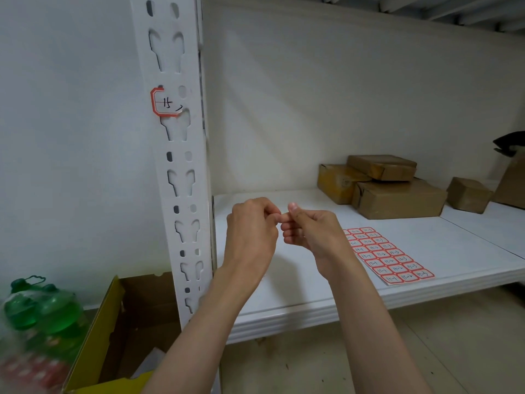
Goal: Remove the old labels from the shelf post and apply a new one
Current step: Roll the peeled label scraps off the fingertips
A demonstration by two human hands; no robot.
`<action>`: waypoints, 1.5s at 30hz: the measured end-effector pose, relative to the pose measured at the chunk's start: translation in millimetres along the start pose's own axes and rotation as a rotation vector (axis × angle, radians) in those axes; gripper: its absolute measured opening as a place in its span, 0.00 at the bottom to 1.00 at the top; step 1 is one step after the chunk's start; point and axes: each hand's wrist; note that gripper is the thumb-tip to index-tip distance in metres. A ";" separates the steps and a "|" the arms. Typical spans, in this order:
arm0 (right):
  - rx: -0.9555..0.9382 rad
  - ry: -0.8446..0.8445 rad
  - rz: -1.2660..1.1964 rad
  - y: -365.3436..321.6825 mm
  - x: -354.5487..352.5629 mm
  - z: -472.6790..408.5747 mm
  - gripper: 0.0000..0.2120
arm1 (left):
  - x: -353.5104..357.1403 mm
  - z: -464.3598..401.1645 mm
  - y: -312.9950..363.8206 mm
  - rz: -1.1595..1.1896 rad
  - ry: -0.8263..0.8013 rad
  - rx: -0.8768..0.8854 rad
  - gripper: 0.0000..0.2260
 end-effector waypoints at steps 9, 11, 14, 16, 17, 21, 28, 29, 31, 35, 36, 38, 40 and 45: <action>0.008 -0.030 -0.007 5.1 -4.2 -3.9 0.10 | 5.0 0.2 -3.7 0.233 0.043 -0.062 0.03; 0.003 -0.040 -0.007 6.3 -5.5 -4.6 0.08 | 4.8 -1.5 -4.5 0.272 0.006 -0.115 0.03; 0.002 -0.055 -0.014 6.9 -7.3 -5.4 0.06 | 6.3 -2.4 -7.0 0.338 -0.095 -0.207 0.04; -0.004 -0.066 -0.002 7.0 -7.0 -5.8 0.05 | 8.4 -2.9 -7.8 0.353 -0.158 -0.243 0.04; -0.008 -0.066 0.010 7.3 -6.3 -5.9 0.05 | 9.7 -3.3 -8.3 0.333 -0.184 -0.248 0.05; -0.022 -0.002 0.138 15.6 -4.1 -8.1 0.07 | 14.7 -1.6 -15.7 0.084 -0.193 -0.177 0.06; 0.000 0.055 0.336 33.5 2.0 -10.2 0.03 | 23.7 1.6 -33.0 -0.152 -0.183 -0.107 0.08; -0.013 0.053 0.380 35.0 2.6 -11.0 0.04 | 23.7 1.0 -33.8 -0.158 -0.191 -0.107 0.08; -0.033 0.039 0.471 36.7 2.8 -12.0 0.06 | 24.4 -0.5 -34.9 -0.180 -0.202 -0.118 0.10; 0.006 0.040 0.586 39.2 1.9 -13.0 0.06 | 22.1 -2.6 -33.6 -0.239 -0.221 -0.147 0.12; 0.016 0.028 0.596 40.0 1.6 -13.3 0.04 | 21.7 -2.4 -33.6 -0.233 -0.231 -0.149 0.11; 0.028 -0.006 0.599 40.9 1.0 -12.8 0.04 | 21.0 -1.4 -33.6 -0.226 -0.241 -0.148 0.11; 0.034 -0.033 0.597 41.3 0.2 -11.8 0.06 | 20.7 -1.5 -33.7 -0.217 -0.243 -0.143 0.11; 0.026 -0.119 0.707 38.1 1.9 -9.1 0.11 | 19.7 -3.9 -36.2 -0.228 -0.314 -0.130 0.05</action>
Point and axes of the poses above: each hand's wrist, its own z-axis away from the middle knuckle, its own x-axis out of the palm, y = z × x, and after that the axes turned 8 degrees about -z, right-handed
